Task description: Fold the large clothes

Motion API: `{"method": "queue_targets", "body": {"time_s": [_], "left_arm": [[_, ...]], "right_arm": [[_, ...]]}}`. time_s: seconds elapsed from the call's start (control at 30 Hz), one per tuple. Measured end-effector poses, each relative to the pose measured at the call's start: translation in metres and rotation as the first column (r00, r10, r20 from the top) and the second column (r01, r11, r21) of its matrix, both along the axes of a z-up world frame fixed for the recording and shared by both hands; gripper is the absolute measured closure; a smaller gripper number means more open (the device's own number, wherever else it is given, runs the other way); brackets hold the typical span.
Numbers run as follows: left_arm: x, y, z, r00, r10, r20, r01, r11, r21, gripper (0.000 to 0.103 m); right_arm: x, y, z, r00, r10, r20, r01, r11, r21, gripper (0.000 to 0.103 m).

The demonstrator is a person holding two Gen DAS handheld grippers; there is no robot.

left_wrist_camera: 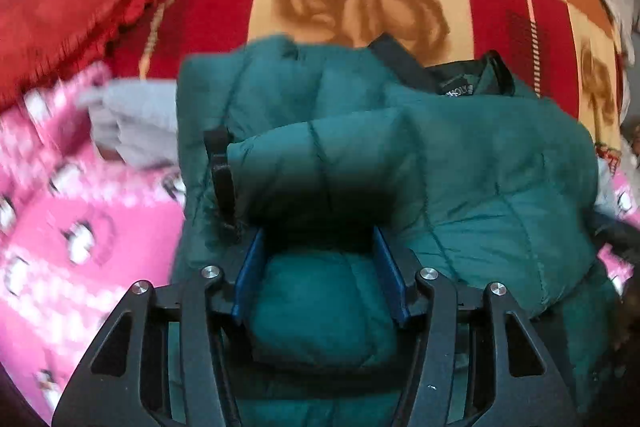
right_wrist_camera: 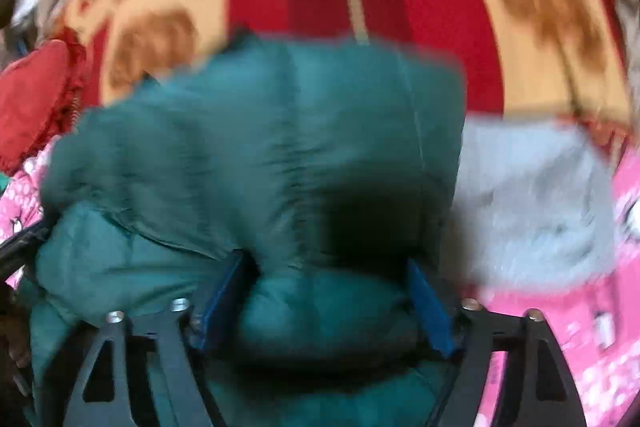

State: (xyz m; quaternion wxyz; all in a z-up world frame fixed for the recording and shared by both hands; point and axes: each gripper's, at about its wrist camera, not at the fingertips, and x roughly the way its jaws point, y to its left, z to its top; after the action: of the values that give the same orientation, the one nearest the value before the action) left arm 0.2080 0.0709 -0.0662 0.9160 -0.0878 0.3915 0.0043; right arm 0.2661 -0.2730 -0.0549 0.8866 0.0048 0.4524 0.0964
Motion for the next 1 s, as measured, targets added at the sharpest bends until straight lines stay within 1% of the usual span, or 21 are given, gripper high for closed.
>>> {"method": "queue_targets", "body": {"time_s": [0.07, 0.13, 0.17, 0.23, 0.27, 0.3, 0.33, 0.4, 0.43, 0.47, 0.5, 0.53, 0.57, 0.6, 0.63, 0.77, 0.8, 0.87, 0.93, 1.0], "left_arm": [[-0.003, 0.000, -0.003, 1.000, 0.006, 0.019, -0.006, 1.000, 0.001, 0.050], [-0.005, 0.000, -0.004, 0.999, 0.010, 0.032, -0.010, 1.000, 0.012, 0.050], [-0.005, 0.001, -0.004, 0.999, 0.011, 0.034, -0.012, 1.000, 0.011, 0.050], [-0.004, 0.002, -0.005, 0.999, 0.014, 0.036, -0.014, 1.000, 0.005, 0.050], [-0.004, 0.001, -0.005, 0.999, 0.014, 0.038, -0.014, 1.000, 0.001, 0.050], [-0.004, 0.002, -0.006, 0.999, 0.015, 0.037, -0.015, 1.000, -0.003, 0.050], [-0.004, 0.001, -0.007, 0.999, 0.015, 0.037, -0.015, 1.000, -0.003, 0.050], [-0.005, 0.002, -0.007, 0.999, 0.015, 0.035, -0.015, 1.000, -0.008, 0.050], [-0.004, 0.001, -0.007, 0.999, 0.015, 0.034, -0.015, 1.000, -0.011, 0.050], [-0.003, 0.002, -0.007, 0.999, 0.015, 0.034, -0.015, 1.000, -0.015, 0.050], [-0.003, 0.003, -0.007, 0.999, 0.016, 0.033, -0.015, 1.000, -0.020, 0.050], [-0.003, 0.003, -0.007, 0.999, 0.015, 0.033, -0.014, 1.000, -0.023, 0.050], [-0.002, 0.003, -0.007, 0.999, 0.011, 0.033, -0.010, 1.000, -0.026, 0.050], [-0.002, 0.002, -0.008, 0.999, 0.005, 0.031, -0.005, 1.000, -0.026, 0.050], [-0.001, 0.001, -0.008, 1.000, 0.002, 0.028, -0.002, 1.000, -0.024, 0.050], [0.001, 0.002, -0.009, 1.000, 0.003, 0.020, -0.002, 1.000, -0.031, 0.050], [0.001, 0.002, -0.009, 1.000, 0.003, 0.019, -0.003, 1.000, -0.029, 0.050], [0.002, 0.002, -0.008, 1.000, 0.004, 0.015, -0.004, 1.000, -0.026, 0.050], [0.002, 0.001, -0.008, 1.000, 0.002, 0.012, -0.002, 1.000, -0.022, 0.050], [0.003, -0.001, -0.008, 1.000, -0.002, 0.006, 0.002, 1.000, -0.007, 0.049]], "right_arm": [[0.005, -0.013, -0.002, 0.999, -0.029, -0.040, 0.032, 0.997, 0.067, 0.012], [0.001, -0.015, 0.010, 0.999, -0.039, -0.003, 0.039, 0.998, 0.041, 0.019], [-0.004, -0.015, 0.023, 0.999, -0.037, 0.040, 0.036, 0.999, 0.024, 0.027], [-0.013, -0.014, 0.052, 0.986, -0.062, 0.153, 0.060, 0.998, 0.023, 0.028], [-0.017, -0.012, 0.070, 0.971, -0.074, 0.229, 0.064, 0.997, 0.052, 0.028], [-0.018, -0.010, 0.078, 0.962, -0.071, 0.263, 0.053, 0.996, 0.076, 0.028], [-0.013, -0.001, 0.087, 0.954, -0.035, 0.298, 0.001, 0.994, 0.113, 0.028], [0.004, 0.018, 0.084, 0.958, 0.042, 0.285, -0.078, 0.991, 0.113, 0.028], [0.013, 0.023, 0.077, 0.964, 0.058, 0.259, -0.090, 0.990, 0.113, 0.028], [0.028, 0.027, 0.059, 0.977, 0.075, 0.198, -0.099, 0.988, 0.115, 0.028], [0.040, 0.029, 0.042, 0.987, 0.071, 0.147, -0.085, 0.993, 0.088, 0.028], [0.052, 0.028, 0.021, 0.993, 0.055, 0.101, -0.059, 0.998, 0.035, 0.027], [0.054, 0.025, 0.011, 0.992, 0.052, 0.111, -0.057, 0.998, 0.038, 0.023], [0.054, 0.021, 0.008, 0.991, 0.044, 0.129, -0.051, 0.997, 0.055, 0.020], [0.055, 0.020, 0.006, 0.990, 0.035, 0.134, -0.044, 0.997, 0.062, 0.020], [0.054, 0.024, 0.008, 0.991, 0.040, 0.124, -0.043, 0.999, 0.022, 0.018], [0.054, 0.030, 0.013, 0.993, 0.037, 0.114, -0.037, 0.999, -0.009, 0.018], [0.044, 0.031, 0.027, 0.993, 0.010, 0.119, -0.007, 0.999, -0.031, 0.018], [0.023, 0.027, 0.048, 0.991, -0.002, 0.137, -0.001, 1.000, 0.018, 0.018], [-0.003, 0.032, 0.057, 0.989, 0.030, 0.143, -0.041, 0.997, 0.072, 0.018]]}}
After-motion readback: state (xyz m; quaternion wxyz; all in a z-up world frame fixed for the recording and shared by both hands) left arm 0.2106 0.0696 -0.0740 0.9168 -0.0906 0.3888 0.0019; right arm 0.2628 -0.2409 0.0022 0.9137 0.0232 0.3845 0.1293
